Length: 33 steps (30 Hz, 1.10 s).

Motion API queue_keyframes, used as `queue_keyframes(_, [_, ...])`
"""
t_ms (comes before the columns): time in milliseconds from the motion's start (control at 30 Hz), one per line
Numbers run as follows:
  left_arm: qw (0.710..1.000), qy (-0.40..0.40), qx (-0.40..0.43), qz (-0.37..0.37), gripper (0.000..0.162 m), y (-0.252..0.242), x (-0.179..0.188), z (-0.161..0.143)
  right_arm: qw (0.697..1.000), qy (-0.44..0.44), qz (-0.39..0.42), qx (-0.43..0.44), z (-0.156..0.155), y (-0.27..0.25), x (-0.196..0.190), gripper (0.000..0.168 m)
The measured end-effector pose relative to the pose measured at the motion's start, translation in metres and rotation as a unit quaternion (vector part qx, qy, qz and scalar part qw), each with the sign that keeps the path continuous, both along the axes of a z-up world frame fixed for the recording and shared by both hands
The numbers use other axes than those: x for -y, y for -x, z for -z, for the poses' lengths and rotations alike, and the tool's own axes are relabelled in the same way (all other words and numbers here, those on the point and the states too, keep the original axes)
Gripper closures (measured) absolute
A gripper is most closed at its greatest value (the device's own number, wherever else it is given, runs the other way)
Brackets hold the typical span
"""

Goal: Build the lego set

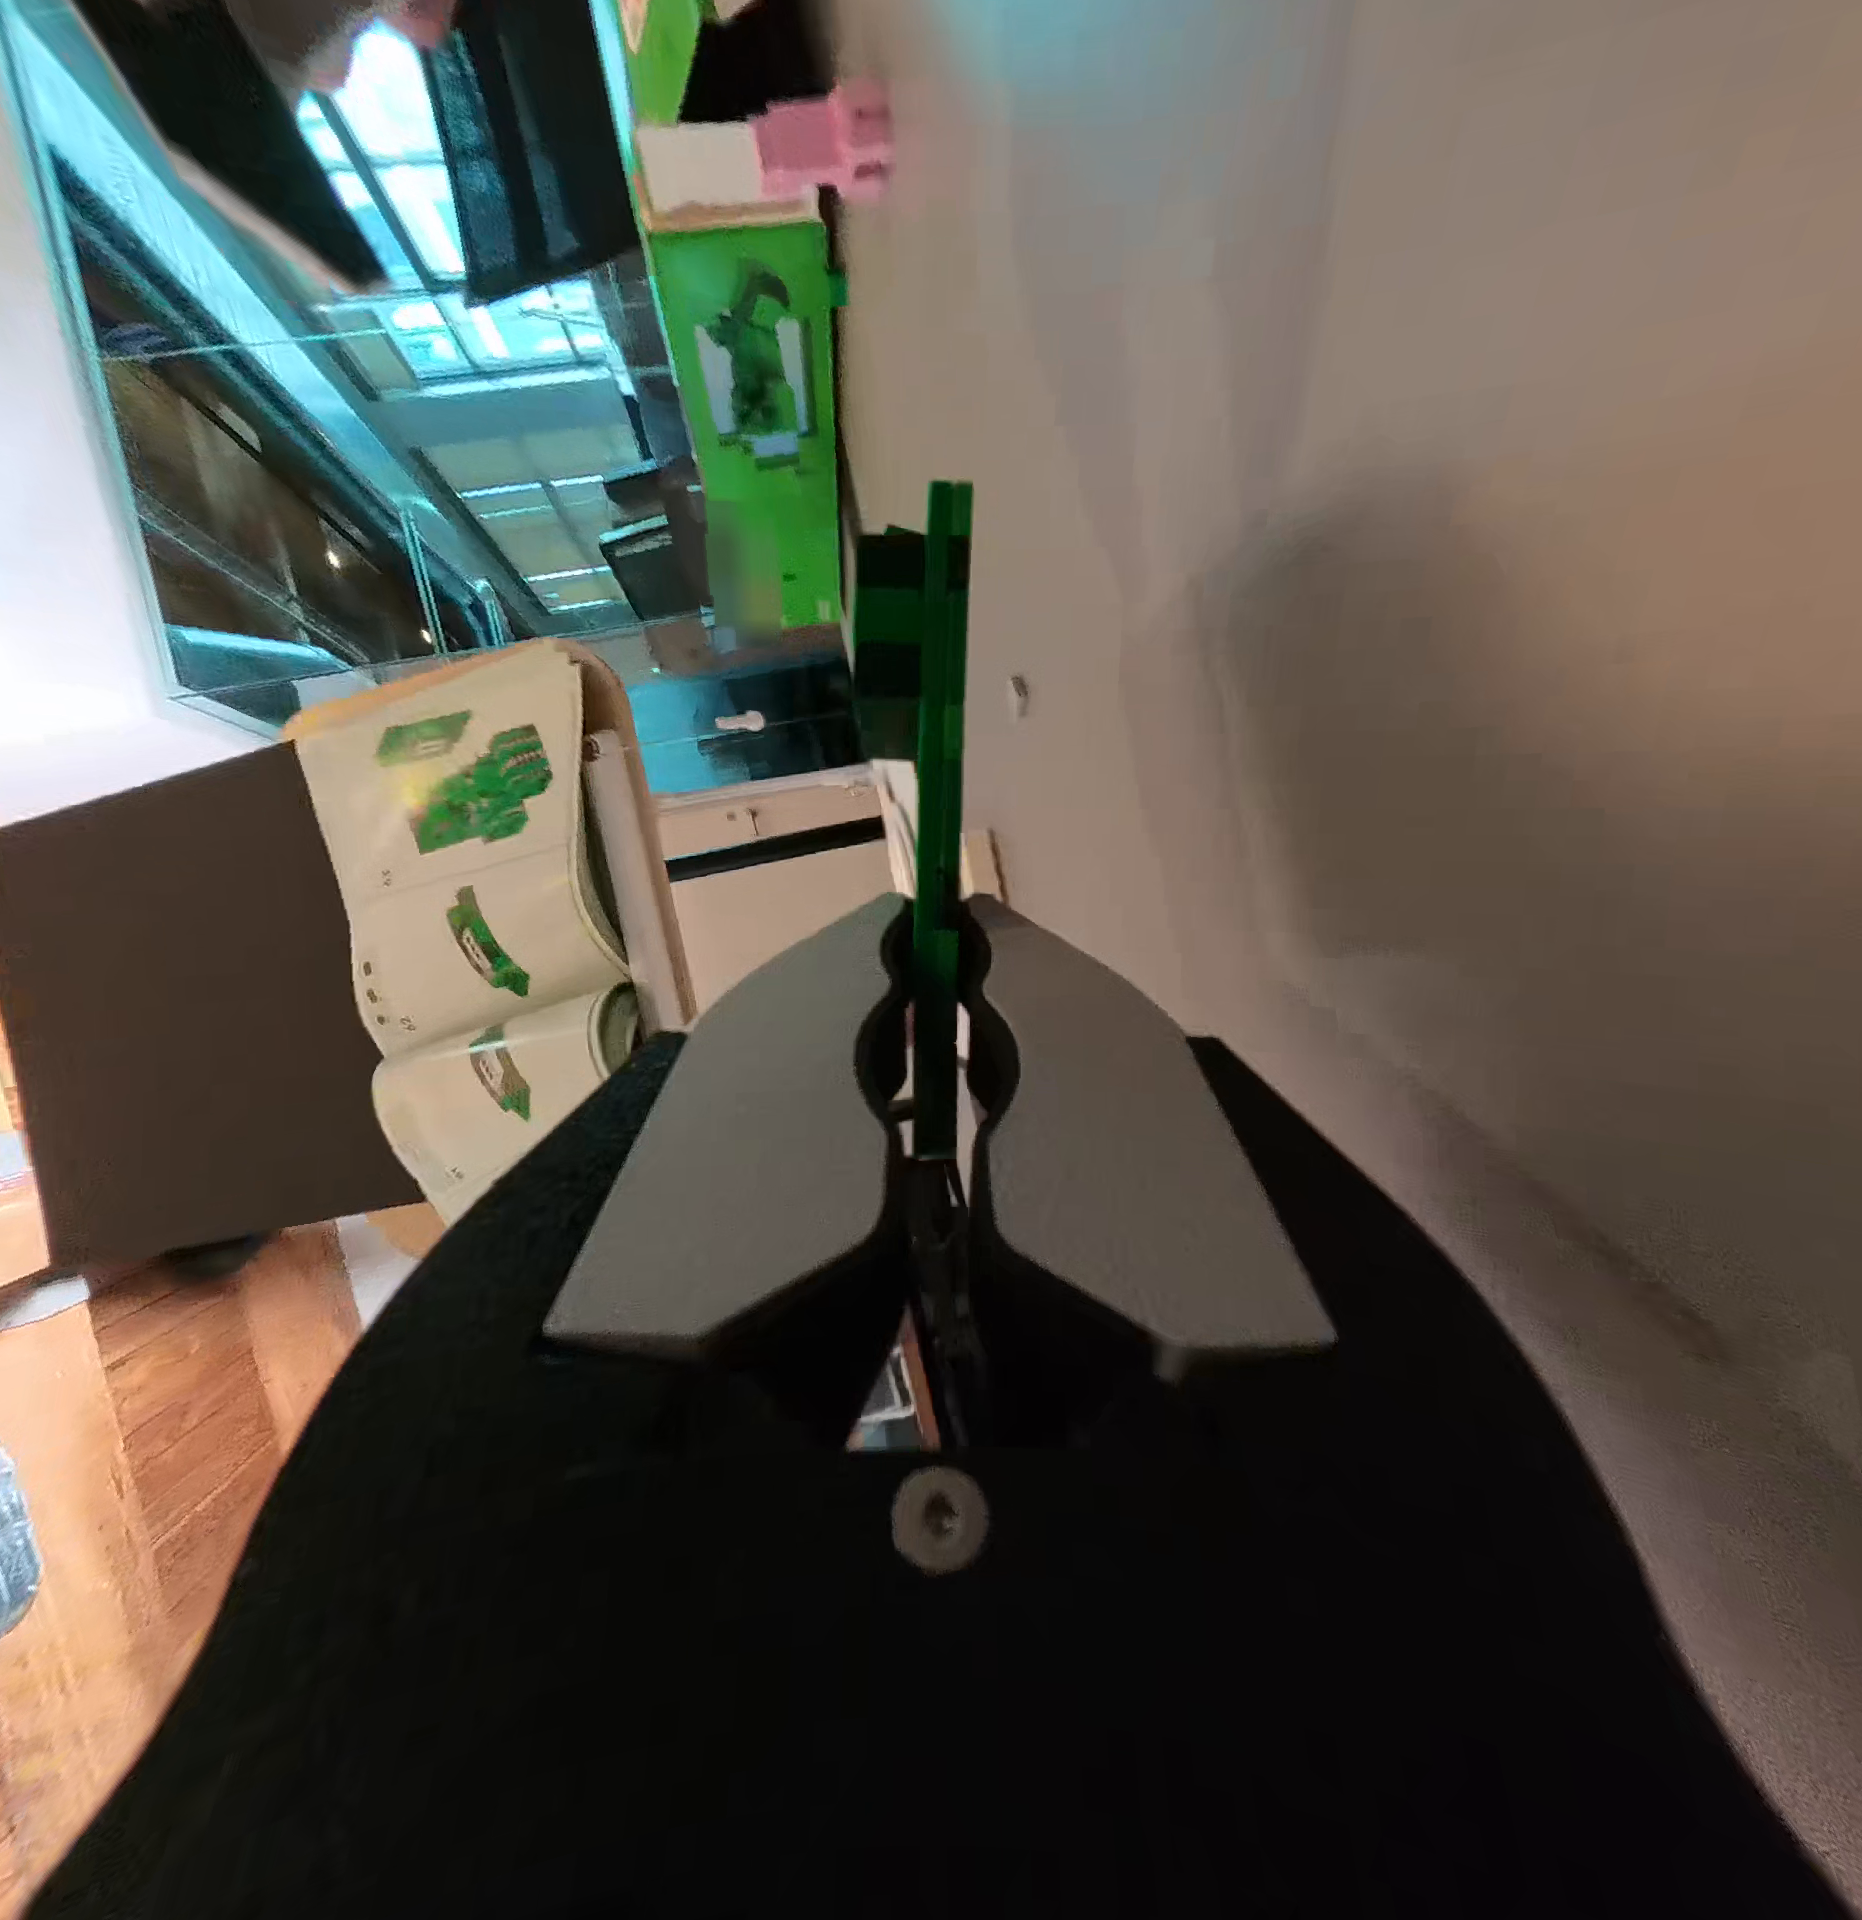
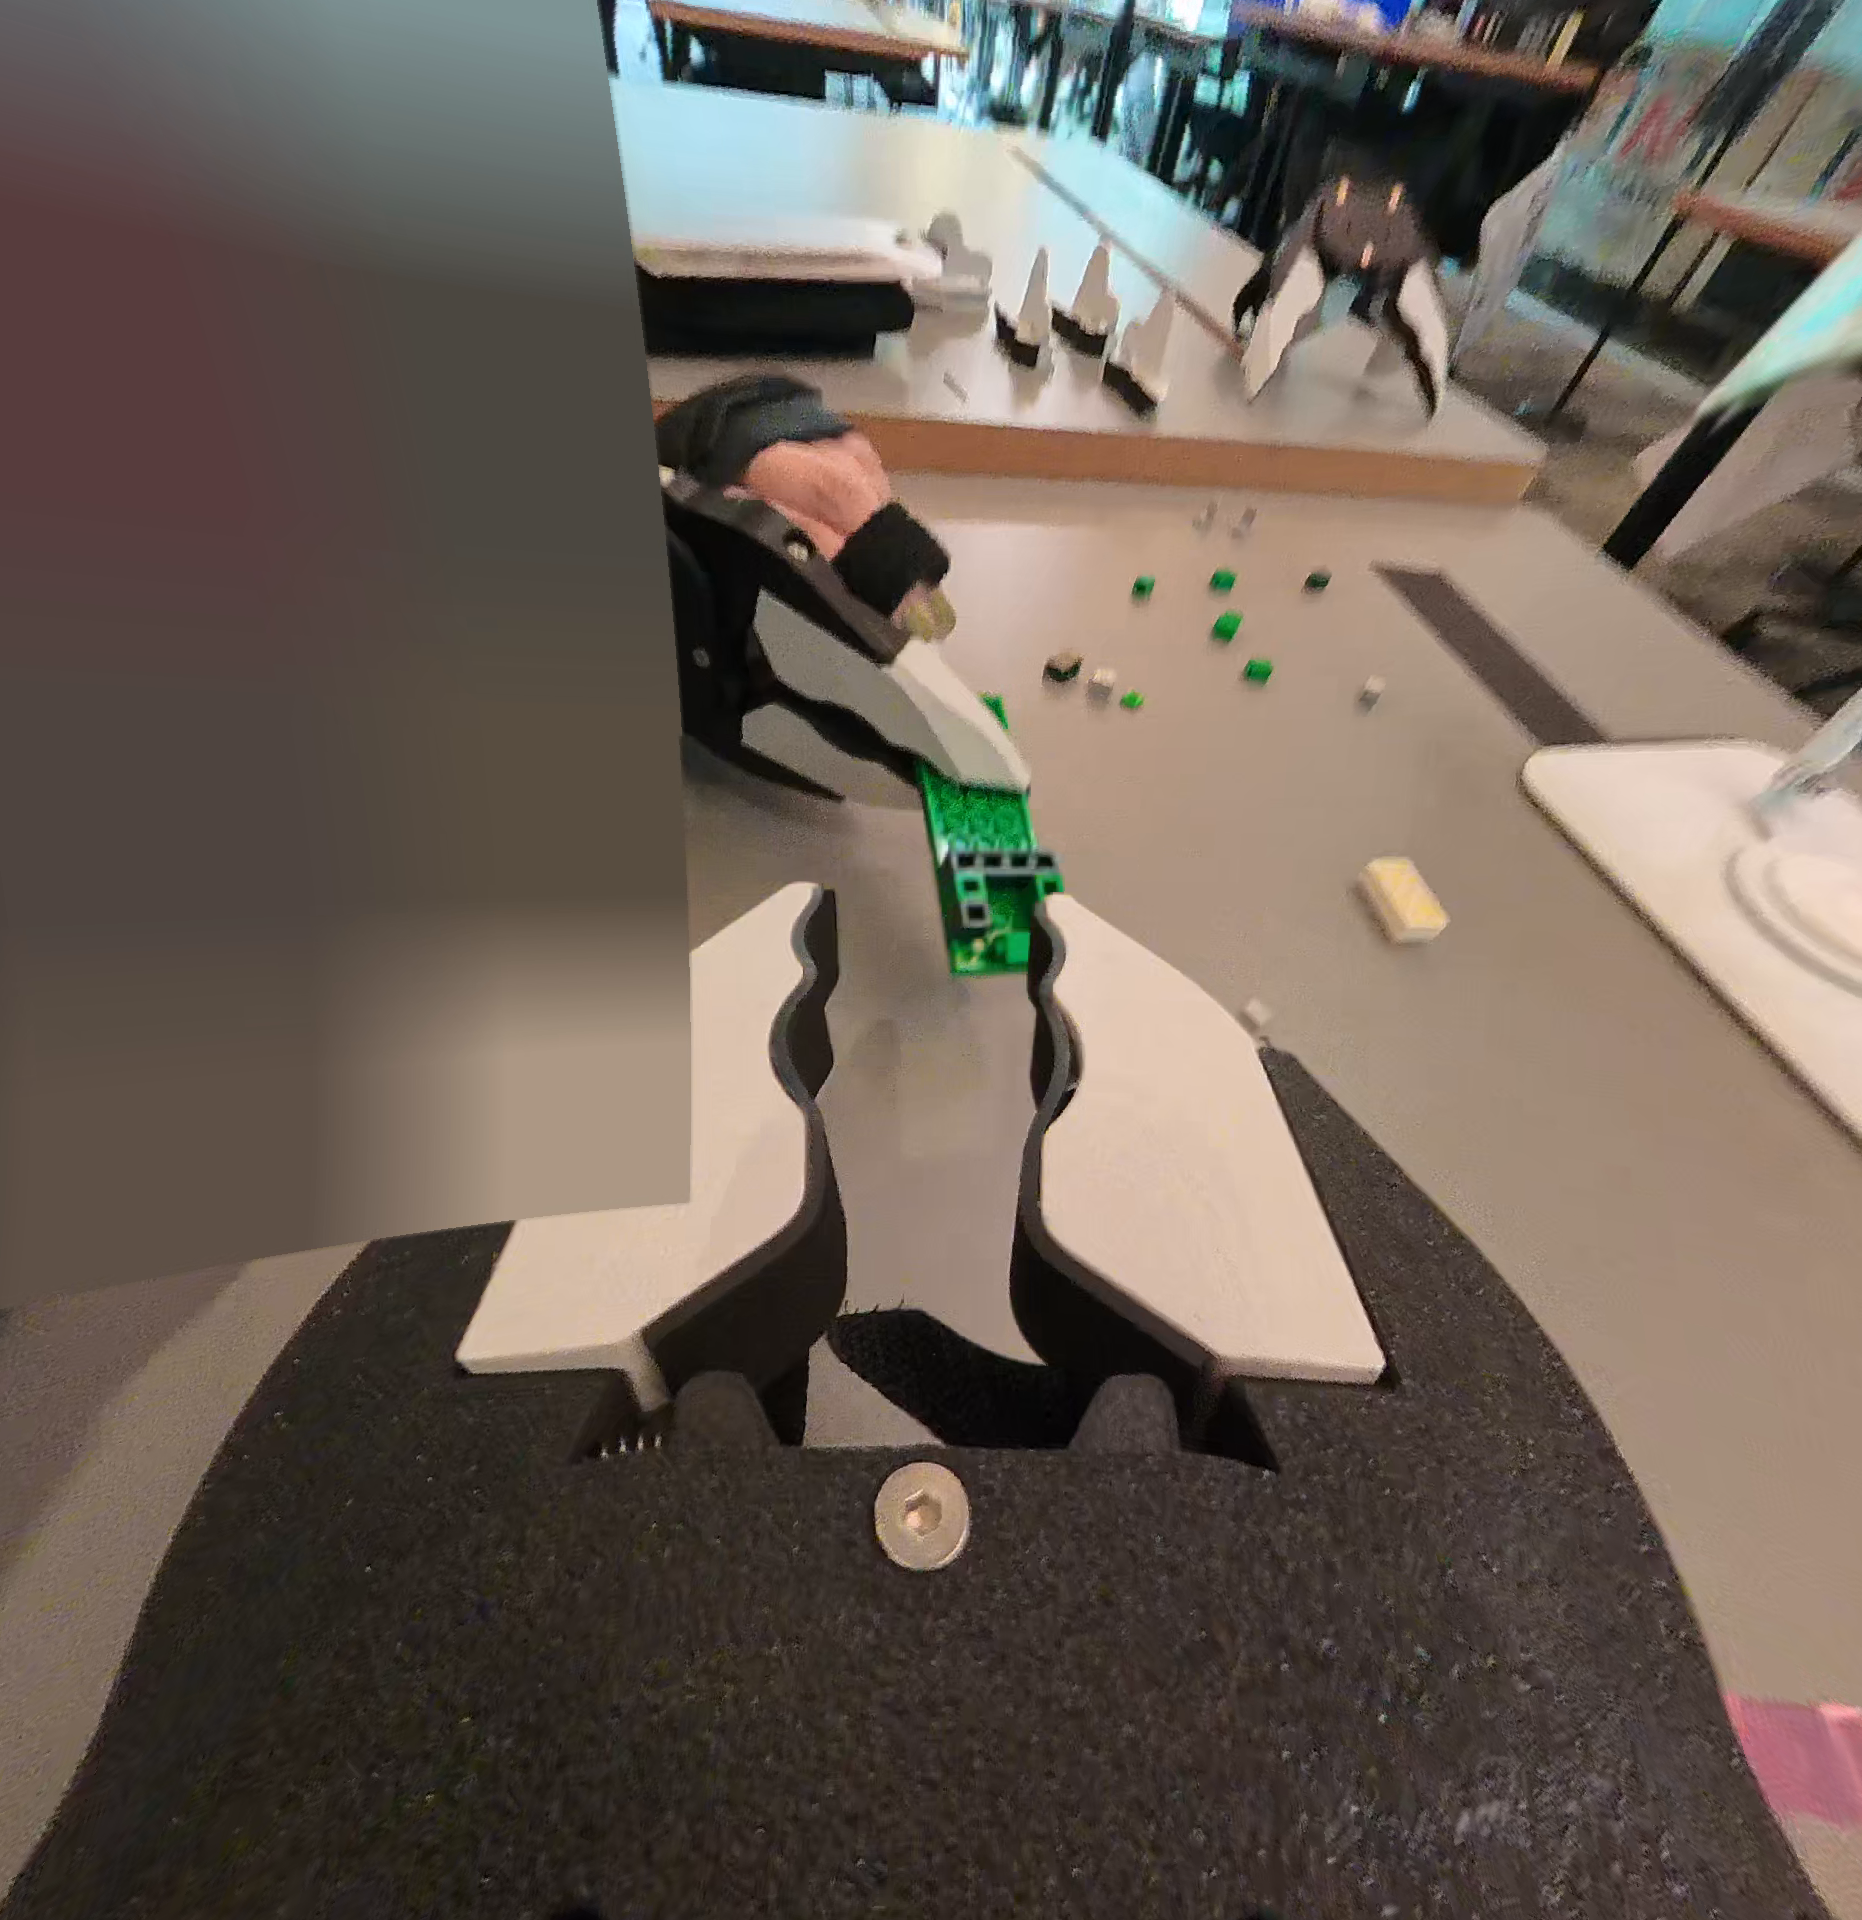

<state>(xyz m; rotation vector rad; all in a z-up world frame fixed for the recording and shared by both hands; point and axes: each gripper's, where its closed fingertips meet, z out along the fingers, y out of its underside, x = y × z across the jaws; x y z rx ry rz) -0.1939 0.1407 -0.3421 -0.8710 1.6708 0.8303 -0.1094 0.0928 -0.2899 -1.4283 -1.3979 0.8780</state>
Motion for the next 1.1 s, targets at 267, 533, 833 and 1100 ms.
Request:
queue_keyframes(267, [0.999, 0.033, 0.025, 0.018, 0.157, -0.007, 0.002, 0.009, 0.994, 0.05, 0.025, 0.095, 0.056, 0.007, -0.017, 0.146])
queue_keyframes(533, [0.989, 0.116, 0.094, 0.007, 0.157, 0.004, -0.003, 0.014, 0.982, 0.123, -0.048, 0.131, 0.071, -0.015, 0.0, 0.145])
queue_keyframes(833, [0.983, 0.151, 0.105, 0.015, 0.156, 0.002, 0.001, 0.017, 0.972, 0.107, 0.017, 0.21, 0.09, -0.019, 0.001, 0.156])
queue_keyframes(1100, [0.984, 0.153, 0.092, 0.007, 0.156, 0.004, 0.001, 0.019, 0.921, 0.074, 0.054, 0.379, 0.098, -0.014, 0.002, 0.159])
